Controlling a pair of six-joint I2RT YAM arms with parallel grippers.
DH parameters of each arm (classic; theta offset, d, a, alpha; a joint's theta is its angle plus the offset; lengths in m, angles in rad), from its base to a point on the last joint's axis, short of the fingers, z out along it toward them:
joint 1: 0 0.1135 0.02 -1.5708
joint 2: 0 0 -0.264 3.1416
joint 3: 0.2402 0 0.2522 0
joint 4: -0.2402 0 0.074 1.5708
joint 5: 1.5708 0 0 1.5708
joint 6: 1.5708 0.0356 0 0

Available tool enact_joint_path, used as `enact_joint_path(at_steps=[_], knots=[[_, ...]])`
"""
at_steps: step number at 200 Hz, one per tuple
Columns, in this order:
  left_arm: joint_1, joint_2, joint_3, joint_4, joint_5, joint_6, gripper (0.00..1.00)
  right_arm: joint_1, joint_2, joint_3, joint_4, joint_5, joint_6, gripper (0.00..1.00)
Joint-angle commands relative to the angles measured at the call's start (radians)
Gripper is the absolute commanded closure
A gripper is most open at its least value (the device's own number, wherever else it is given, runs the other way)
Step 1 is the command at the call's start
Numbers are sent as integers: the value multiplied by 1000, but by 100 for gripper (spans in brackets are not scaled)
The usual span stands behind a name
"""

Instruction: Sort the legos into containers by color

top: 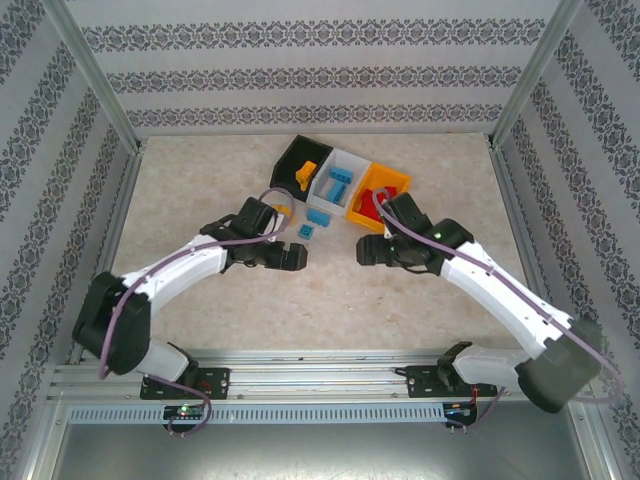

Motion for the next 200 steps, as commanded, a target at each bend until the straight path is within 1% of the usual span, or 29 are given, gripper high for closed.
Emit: enact_joint_path(at_steps=[1, 38, 69, 90, 134, 162, 200], knots=[[-24, 76, 67, -28, -53, 57, 0, 16, -80, -65, 0, -8, 71, 24], [-32, 185, 171, -53, -91, 81, 1, 12, -174, -147, -8, 15, 80, 23], [-33, 267, 265, -67, -109, 119, 8, -28, -208, -196, 30, -5, 89, 22], [-33, 353, 349, -116, -152, 157, 13, -69, -198, -206, 63, -43, 82, 22], [-31, 489, 488, -159, -192, 193, 18, -148, -134, -197, 118, -106, 53, 21], [-31, 556, 563, -183, -209, 211, 19, -161, -107, -200, 139, -124, 50, 21], [-27, 617, 628, -212, -230, 237, 23, -167, -98, -203, 144, -129, 51, 21]])
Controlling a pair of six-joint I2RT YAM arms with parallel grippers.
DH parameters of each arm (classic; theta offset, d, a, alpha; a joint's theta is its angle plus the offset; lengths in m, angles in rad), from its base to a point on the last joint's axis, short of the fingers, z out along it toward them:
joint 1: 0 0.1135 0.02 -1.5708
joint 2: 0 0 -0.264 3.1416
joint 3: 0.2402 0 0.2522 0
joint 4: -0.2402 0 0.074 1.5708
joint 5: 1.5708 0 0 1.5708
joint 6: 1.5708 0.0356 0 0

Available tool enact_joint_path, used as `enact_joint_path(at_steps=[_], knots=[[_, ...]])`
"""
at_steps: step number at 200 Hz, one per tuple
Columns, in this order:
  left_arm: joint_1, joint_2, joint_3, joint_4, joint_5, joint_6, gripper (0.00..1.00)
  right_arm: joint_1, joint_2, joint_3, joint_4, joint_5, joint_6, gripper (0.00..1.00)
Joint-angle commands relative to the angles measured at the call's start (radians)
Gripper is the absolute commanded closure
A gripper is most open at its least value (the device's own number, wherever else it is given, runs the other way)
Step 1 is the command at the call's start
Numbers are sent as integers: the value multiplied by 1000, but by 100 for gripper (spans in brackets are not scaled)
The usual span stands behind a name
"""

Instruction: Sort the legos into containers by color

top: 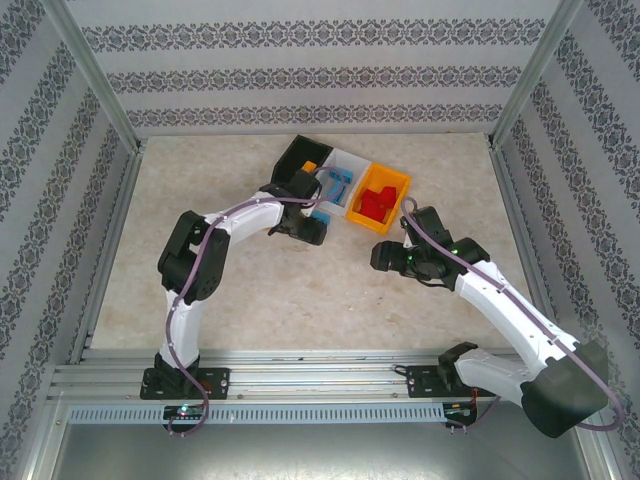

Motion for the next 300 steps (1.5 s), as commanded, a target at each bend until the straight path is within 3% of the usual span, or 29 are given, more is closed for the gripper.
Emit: enact_joint_path(at_steps=[1, 41, 83, 103, 140, 237, 264, 300], knots=[[-4, 32, 51, -63, -35, 44, 24, -11, 7, -4, 15, -20, -10, 21], [9, 63, 81, -63, -14, 54, 29, -19, 21, 7, 28, -19, -8, 21], [11, 83, 96, -68, -5, 63, 43, -22, 39, 12, 54, -18, 1, 21], [13, 79, 91, -66, -3, 62, 54, -22, 50, 19, 56, -24, 1, 20], [14, 42, 57, -54, 0, 46, 64, -22, 55, 24, 61, -33, 0, 20], [21, -206, -98, -9, 63, -81, 65, -25, 56, 22, 53, -48, -3, 16], [23, -197, 6, -16, 103, -95, 65, -25, 64, 16, 73, -57, 5, 16], [32, -35, 292, -109, 89, -45, 65, -26, 75, 2, 99, -78, 13, 16]])
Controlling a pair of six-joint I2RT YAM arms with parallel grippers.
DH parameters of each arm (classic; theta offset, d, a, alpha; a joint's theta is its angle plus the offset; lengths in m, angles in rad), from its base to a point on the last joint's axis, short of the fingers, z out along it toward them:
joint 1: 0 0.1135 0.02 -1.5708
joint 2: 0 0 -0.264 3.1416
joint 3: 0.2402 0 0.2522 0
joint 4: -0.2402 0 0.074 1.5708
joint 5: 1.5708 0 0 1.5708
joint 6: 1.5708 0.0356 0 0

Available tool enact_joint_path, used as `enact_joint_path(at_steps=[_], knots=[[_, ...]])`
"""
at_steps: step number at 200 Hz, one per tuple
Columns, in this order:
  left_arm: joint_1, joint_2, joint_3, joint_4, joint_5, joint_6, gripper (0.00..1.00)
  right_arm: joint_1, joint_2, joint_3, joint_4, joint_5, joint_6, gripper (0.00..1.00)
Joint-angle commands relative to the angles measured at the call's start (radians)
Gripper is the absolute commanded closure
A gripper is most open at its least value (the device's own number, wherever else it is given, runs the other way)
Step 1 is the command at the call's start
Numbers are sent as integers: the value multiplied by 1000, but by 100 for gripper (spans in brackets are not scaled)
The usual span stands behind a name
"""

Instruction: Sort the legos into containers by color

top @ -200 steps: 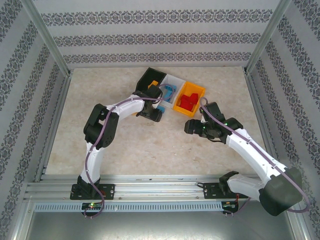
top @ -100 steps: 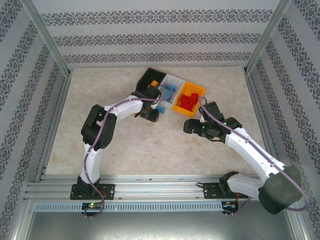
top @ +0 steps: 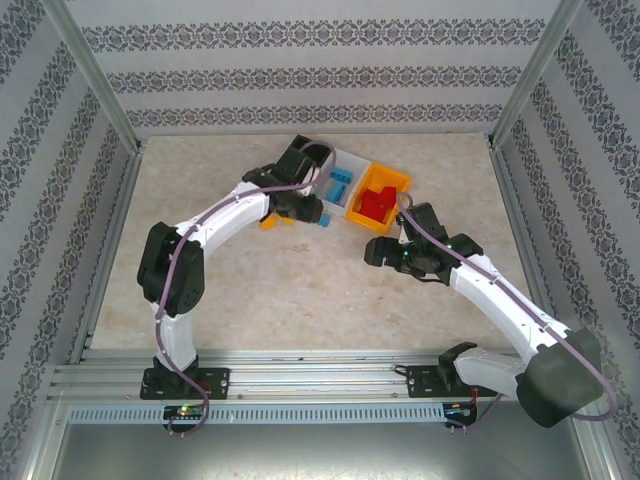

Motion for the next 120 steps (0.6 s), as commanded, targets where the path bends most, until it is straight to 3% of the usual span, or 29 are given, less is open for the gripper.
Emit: enact_joint_path(at_steps=[1, 73, 120], knots=[[21, 105, 174, -71, 6, 19, 65, -13, 13, 2, 26, -28, 12, 16], [37, 478, 797, -274, 22, 32, 65, -12, 11, -7, 39, -26, 16, 15], [57, 518, 852, -248, 7, 26, 65, -13, 6, -30, 38, -25, 12, 15]])
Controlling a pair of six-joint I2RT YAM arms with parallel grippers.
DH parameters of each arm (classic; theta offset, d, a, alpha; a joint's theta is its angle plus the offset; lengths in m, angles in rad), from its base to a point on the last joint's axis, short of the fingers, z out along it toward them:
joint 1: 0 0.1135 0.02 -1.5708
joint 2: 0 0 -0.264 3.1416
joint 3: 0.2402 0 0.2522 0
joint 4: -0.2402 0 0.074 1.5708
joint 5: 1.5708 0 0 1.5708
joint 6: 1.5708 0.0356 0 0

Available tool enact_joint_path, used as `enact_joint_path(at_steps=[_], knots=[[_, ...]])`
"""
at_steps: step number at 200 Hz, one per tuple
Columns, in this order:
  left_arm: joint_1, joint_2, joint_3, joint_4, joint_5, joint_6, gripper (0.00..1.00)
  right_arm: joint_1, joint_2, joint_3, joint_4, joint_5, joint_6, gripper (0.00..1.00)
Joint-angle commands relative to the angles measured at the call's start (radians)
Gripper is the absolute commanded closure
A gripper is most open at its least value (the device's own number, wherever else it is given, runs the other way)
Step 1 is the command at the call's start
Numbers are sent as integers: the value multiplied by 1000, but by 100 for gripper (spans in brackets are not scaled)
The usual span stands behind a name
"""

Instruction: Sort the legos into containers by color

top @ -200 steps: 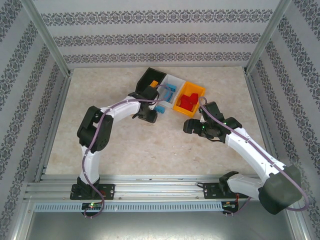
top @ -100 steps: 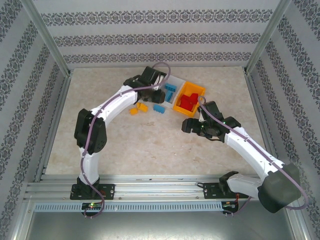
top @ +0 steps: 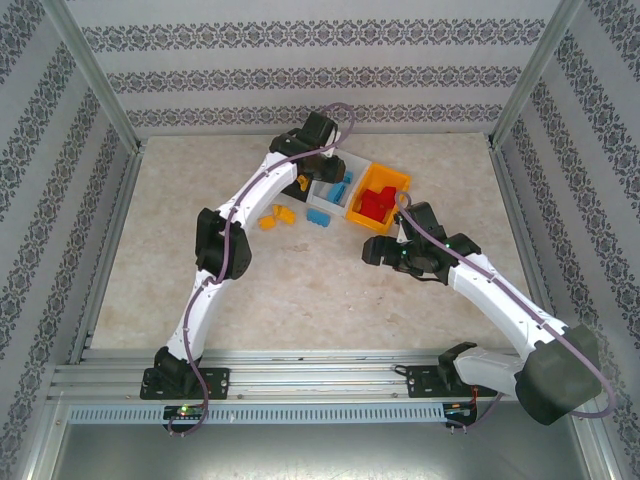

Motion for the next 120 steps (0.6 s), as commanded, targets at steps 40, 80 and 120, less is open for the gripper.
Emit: enact_joint_path(at_steps=[40, 80, 120], knots=[[84, 11, 48, -10, -5, -11, 65, -14, -4, -32, 14, -9, 11, 15], [139, 33, 53, 8, 15, -30, 65, -16, -3, -34, 12, -6, 10, 15], [149, 50, 53, 24, 52, -45, 65, -17, 1, -38, 9, -3, 8, 15]])
